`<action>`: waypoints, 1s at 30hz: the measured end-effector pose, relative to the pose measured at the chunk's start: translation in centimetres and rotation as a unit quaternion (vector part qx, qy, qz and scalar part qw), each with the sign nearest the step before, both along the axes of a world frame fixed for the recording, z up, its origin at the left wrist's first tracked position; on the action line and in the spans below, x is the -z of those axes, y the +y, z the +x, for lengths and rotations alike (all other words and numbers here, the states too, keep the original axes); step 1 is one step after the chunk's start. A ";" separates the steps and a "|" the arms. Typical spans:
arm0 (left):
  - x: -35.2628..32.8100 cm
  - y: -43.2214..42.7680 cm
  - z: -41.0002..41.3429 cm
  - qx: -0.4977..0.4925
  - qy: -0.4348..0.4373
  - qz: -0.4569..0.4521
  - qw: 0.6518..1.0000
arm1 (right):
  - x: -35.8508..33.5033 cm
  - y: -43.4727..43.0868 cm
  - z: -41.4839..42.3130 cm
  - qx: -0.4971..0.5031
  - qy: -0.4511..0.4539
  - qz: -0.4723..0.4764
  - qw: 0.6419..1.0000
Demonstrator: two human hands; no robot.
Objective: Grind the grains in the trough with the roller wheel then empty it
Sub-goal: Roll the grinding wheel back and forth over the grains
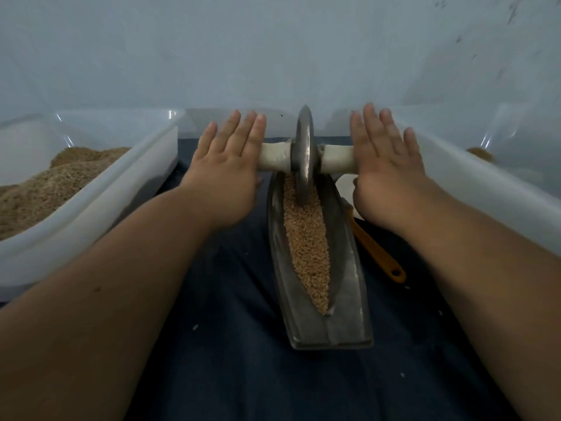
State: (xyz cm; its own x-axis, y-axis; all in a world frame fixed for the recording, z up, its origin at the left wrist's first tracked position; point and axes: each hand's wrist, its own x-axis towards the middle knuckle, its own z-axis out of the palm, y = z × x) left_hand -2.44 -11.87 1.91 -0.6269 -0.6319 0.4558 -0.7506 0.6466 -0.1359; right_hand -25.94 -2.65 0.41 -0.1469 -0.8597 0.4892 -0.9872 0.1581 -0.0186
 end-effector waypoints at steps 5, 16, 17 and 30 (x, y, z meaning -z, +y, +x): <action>-1.5 1.4 0.5 0.001 -0.034 0.010 0.999 | -2.1 1.9 0.8 -0.010 -0.012 0.074 0.997; -6.8 6.0 3.9 0.057 -0.199 0.214 0.955 | -8.3 9.0 3.8 -0.055 0.096 0.294 0.949; -6.8 5.9 3.8 0.057 -0.189 0.225 0.954 | -8.1 8.6 3.3 -0.062 0.073 0.294 0.951; 1.3 0.6 -0.2 -0.030 0.012 -0.008 0.999 | 0.3 0.1 -0.1 -0.002 0.016 -0.015 1.000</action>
